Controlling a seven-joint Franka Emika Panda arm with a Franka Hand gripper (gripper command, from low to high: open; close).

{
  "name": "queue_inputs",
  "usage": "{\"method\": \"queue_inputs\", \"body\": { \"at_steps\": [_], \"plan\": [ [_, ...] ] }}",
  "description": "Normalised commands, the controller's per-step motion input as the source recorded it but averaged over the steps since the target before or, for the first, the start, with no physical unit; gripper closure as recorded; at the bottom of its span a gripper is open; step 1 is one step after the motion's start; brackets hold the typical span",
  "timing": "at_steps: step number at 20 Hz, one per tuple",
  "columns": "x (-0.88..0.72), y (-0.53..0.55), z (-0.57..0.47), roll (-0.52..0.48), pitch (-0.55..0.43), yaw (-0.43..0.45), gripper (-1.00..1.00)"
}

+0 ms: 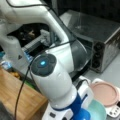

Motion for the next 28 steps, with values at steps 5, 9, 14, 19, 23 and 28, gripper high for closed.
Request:
{"method": "queue_inputs", "body": {
  "at_steps": [5,9,14,19,23,28],
  "plan": [
    [0.33,-0.22,0.1,0.014,0.209,0.051,1.0],
    [0.36,-0.25,0.07,0.002,0.185,0.058,1.0],
    [0.38,-0.24,0.08,0.015,0.18,0.066,1.0],
    [0.37,-0.17,0.08,0.013,0.168,0.06,1.0],
    [0.35,-0.13,0.06,0.0,0.159,0.044,1.0],
    [0.33,-0.13,0.08,-0.002,0.143,0.038,1.0]
  ]
}}
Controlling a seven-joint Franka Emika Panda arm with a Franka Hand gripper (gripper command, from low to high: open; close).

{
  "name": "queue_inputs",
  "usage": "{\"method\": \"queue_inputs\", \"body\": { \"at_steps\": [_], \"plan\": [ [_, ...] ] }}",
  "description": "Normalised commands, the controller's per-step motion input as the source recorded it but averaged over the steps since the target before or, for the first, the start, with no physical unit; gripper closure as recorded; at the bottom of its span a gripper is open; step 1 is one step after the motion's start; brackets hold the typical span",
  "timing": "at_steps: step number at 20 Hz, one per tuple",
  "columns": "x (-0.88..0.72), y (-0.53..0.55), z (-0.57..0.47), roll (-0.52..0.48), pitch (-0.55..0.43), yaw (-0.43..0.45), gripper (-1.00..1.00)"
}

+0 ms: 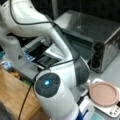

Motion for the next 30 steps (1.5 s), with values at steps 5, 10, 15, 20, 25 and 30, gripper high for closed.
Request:
{"method": "queue_inputs", "body": {
  "at_steps": [5,10,15,20,25,30],
  "plan": [
    [0.31,-0.14,0.12,0.001,0.134,0.035,1.0],
    [0.29,-0.13,0.11,0.003,0.135,0.033,1.0],
    [0.28,-0.14,0.1,-0.001,0.128,0.038,1.0],
    [0.28,-0.16,0.1,0.001,0.125,0.041,-1.0],
    [0.28,-0.17,0.07,0.0,0.118,0.039,-1.0],
    [0.29,-0.14,0.09,0.008,0.117,0.047,-1.0]
  ]
}}
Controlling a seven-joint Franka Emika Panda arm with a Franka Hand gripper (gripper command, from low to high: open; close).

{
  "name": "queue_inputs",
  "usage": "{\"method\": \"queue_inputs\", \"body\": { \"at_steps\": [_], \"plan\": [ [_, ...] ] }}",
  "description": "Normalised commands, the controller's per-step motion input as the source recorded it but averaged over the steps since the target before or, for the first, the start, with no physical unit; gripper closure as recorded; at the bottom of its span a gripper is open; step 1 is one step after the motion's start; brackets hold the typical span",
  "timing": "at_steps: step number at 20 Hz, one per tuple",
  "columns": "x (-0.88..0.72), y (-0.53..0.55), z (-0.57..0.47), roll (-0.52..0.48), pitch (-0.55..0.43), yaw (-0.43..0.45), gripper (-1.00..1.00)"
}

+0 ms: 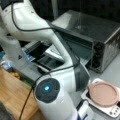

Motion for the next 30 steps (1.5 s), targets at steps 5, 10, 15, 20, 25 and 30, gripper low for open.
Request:
{"method": "queue_inputs", "body": {
  "at_steps": [5,10,15,20,25,30],
  "plan": [
    [0.29,-0.13,0.13,0.018,0.127,0.052,-1.0],
    [0.26,-0.16,0.16,0.02,0.136,0.06,-1.0],
    [0.22,-0.14,0.17,0.02,0.147,0.065,-1.0],
    [0.19,-0.1,0.1,0.019,0.143,0.06,-1.0],
    [0.17,-0.09,0.07,0.007,0.139,0.052,-1.0],
    [0.14,-0.1,0.09,-0.006,0.138,0.055,-1.0]
  ]
}}
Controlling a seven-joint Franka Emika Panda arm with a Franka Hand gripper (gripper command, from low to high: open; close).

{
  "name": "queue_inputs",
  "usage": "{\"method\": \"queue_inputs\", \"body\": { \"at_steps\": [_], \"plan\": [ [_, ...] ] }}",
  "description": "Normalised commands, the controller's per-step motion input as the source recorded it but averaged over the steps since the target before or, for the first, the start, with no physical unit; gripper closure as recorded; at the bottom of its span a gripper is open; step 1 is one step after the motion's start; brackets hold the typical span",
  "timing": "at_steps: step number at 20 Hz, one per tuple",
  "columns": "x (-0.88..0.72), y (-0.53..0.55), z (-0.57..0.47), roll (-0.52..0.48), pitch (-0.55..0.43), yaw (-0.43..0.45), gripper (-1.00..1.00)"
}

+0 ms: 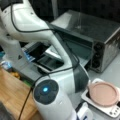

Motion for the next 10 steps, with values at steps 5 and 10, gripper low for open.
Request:
{"method": "queue_inputs", "body": {
  "at_steps": [5,10],
  "plan": [
    [0.08,-0.12,0.11,-0.032,0.138,0.063,-1.0],
    [0.04,-0.08,0.13,-0.067,0.141,0.058,-1.0]
  ]
}}
